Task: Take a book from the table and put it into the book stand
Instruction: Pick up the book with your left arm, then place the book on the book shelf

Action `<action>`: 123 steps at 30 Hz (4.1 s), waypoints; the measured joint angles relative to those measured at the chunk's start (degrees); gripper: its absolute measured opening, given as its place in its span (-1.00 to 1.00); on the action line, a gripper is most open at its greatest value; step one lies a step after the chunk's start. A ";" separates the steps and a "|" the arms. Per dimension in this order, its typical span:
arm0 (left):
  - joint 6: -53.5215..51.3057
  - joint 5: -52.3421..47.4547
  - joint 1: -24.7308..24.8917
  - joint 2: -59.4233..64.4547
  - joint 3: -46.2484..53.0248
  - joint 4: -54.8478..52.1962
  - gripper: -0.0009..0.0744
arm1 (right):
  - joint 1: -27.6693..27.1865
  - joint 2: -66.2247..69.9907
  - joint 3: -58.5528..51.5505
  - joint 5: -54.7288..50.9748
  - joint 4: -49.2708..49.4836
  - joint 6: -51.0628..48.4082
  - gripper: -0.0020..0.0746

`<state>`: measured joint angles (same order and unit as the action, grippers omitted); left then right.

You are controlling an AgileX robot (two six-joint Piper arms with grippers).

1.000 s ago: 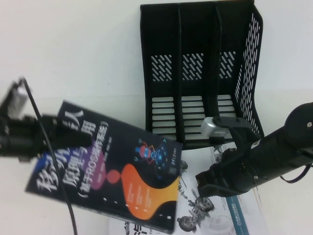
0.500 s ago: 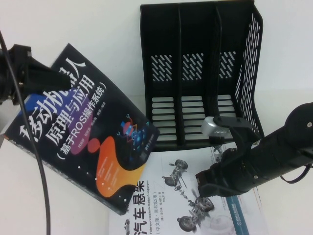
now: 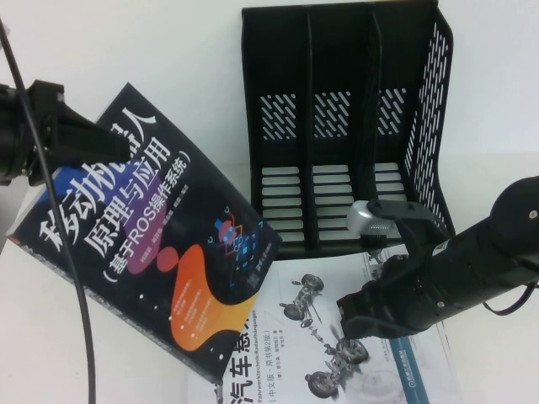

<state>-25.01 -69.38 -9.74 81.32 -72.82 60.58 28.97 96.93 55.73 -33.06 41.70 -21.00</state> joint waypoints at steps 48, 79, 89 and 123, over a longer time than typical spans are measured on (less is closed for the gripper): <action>29.32 22.10 17.20 13.66 -37.88 -21.31 -0.67 | 0.00 -60.91 -0.91 -29.49 -60.02 50.92 -0.96; 36.66 18.31 23.97 18.16 -37.97 -34.24 -0.67 | 0.00 -61.01 -3.51 -29.06 -59.56 52.91 -0.96; 40.29 19.81 24.51 20.83 -37.97 -34.78 -0.67 | 0.00 -61.01 -3.61 -29.06 -58.96 53.02 -0.96; 39.33 24.70 26.38 25.55 -37.97 -38.91 -0.68 | 0.00 -61.01 -12.64 -21.25 -54.20 53.02 -0.96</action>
<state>14.32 -44.68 16.64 106.87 -110.79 21.68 28.97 35.92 43.10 -54.32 -12.49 32.02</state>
